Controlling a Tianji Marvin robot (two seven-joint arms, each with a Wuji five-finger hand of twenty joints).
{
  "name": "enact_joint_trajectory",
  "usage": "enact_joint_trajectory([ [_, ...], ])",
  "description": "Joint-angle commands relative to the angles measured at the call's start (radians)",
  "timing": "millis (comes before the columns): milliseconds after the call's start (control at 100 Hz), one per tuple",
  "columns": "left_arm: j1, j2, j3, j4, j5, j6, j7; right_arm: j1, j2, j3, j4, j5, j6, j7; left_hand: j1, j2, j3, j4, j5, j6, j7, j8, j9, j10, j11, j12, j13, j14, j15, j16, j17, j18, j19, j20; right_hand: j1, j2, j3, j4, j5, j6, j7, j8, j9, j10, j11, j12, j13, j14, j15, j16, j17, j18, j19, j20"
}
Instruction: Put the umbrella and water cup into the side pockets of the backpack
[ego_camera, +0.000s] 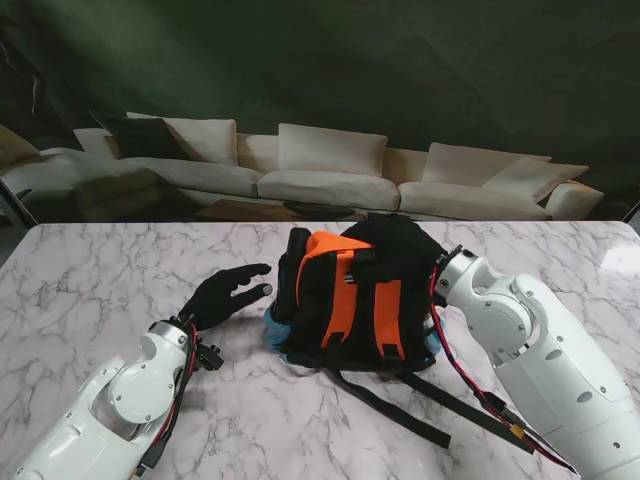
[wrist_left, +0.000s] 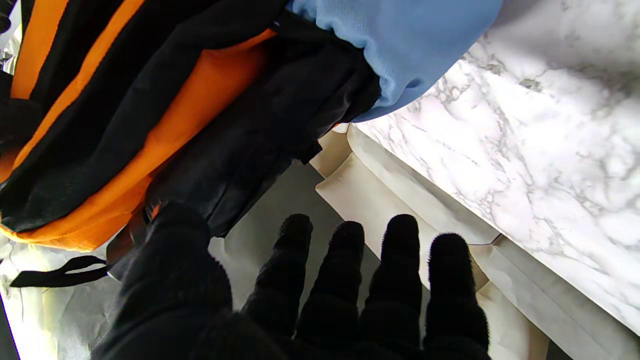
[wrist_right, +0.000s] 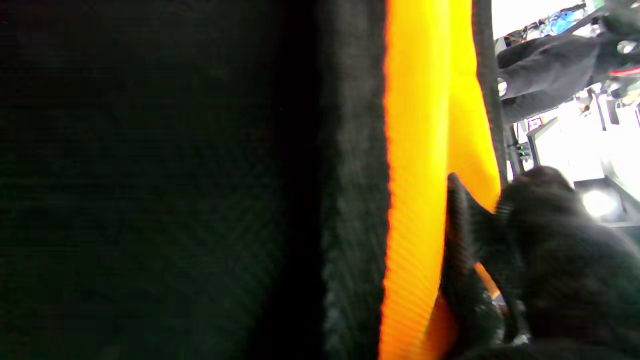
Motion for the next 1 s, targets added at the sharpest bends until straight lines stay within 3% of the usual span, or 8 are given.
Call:
enact_joint_trajectory([
  [0,0.001,-0.004,0.000,-0.001,-0.006,0.006,-0.015,-0.016,0.011,0.010,-0.019,-0.004,0.007,0.009,0.004,0.050,-0.005,0.023,-0.036,0.000,-0.009,0.001,-0.036,-0.014,-0.001,-0.003,-0.024,-0.013,0.004,0.003,-0.020,-0.021,0.003,0.008,-0.076,0.026,-0.062,0.024,-0.070,0.027,-0.071,0.012,-0.078,0.015,-0.049,-0.045,-0.074,0.034,-0.056,-0.049,-0.044,0.027,-0.063,-0.032],
  [160,0.003,-0.004,-0.004,-0.002,-0.005,0.008,-0.015,-0.023,0.011,0.039,-0.064,0.004,0.016,0.019,0.001,0.050,-0.005,0.023,-0.037,0.003,-0.009,0.000,-0.035,-0.014,0.000,-0.002,-0.025,-0.012,0.003,0.002,-0.024,-0.021,-0.002,0.007,-0.117,0.051,-0.129,0.021,-0.162,0.088,-0.148,-0.012,-0.190,0.041,-0.073,-0.090,-0.142,0.067,-0.091,-0.093,-0.073,0.045,-0.122,-0.061],
  [240,0.004,-0.004,-0.006,-0.002,-0.007,0.009,-0.013,-0.023,0.004,0.048,-0.079,0.001,0.030,-0.011,0.001,0.050,-0.005,0.023,-0.035,0.004,-0.009,0.000,-0.034,-0.014,0.000,-0.002,-0.026,-0.013,0.002,0.002,-0.025,-0.020,-0.004,0.007,-0.055,0.113,-0.205,0.036,-0.174,0.100,-0.161,-0.006,-0.198,0.045,-0.047,-0.093,-0.130,0.056,-0.075,-0.104,-0.046,0.050,-0.110,-0.061],
  [420,0.004,-0.005,-0.004,-0.001,0.000,0.010,-0.007,-0.026,-0.006,0.082,-0.110,0.012,0.040,-0.053,0.005,0.047,-0.004,0.024,-0.042,0.003,-0.011,0.000,-0.066,-0.012,-0.008,-0.003,-0.049,-0.015,-0.006,-0.001,-0.028,-0.029,-0.008,0.008,0.023,0.156,-0.242,0.052,-0.152,0.095,-0.145,0.007,-0.170,0.042,-0.013,-0.081,-0.104,0.014,-0.040,-0.085,-0.037,0.022,-0.067,-0.045],
  [590,0.002,-0.006,-0.004,0.002,-0.008,0.003,-0.007,-0.085,-0.020,0.143,-0.163,-0.067,0.030,-0.178,0.003,0.049,-0.004,0.024,-0.047,0.005,-0.012,-0.001,-0.072,-0.013,-0.008,-0.002,-0.056,-0.017,-0.008,-0.002,-0.032,-0.032,-0.014,0.008,0.072,0.203,-0.264,0.064,-0.119,0.083,-0.117,0.018,-0.114,0.033,0.027,-0.064,-0.041,-0.010,0.007,-0.054,0.010,-0.001,0.008,-0.013],
  [760,0.001,-0.007,-0.005,0.006,-0.010,-0.001,0.000,-0.181,-0.035,0.239,-0.224,-0.094,0.060,-0.277,0.004,0.051,-0.003,0.024,-0.045,0.006,-0.011,0.000,-0.068,-0.014,-0.006,0.000,-0.056,-0.016,-0.006,-0.002,-0.031,-0.034,-0.015,0.011,0.112,0.249,-0.263,0.068,-0.102,0.080,-0.105,0.019,-0.095,0.028,0.037,-0.060,-0.024,-0.017,0.021,-0.045,0.017,-0.005,0.027,-0.008],
  [990,0.001,-0.011,-0.011,0.012,-0.009,-0.005,0.017,-0.312,-0.083,0.323,-0.226,-0.035,0.079,-0.503,0.008,0.057,-0.003,0.024,-0.043,0.005,-0.009,0.000,-0.059,-0.019,-0.002,0.004,-0.053,-0.018,-0.005,-0.002,-0.040,-0.035,-0.026,0.009,0.155,0.242,-0.227,0.077,0.003,0.059,-0.035,0.032,0.014,0.005,0.086,-0.041,0.034,-0.037,0.066,-0.019,0.030,-0.016,0.055,-0.002],
])
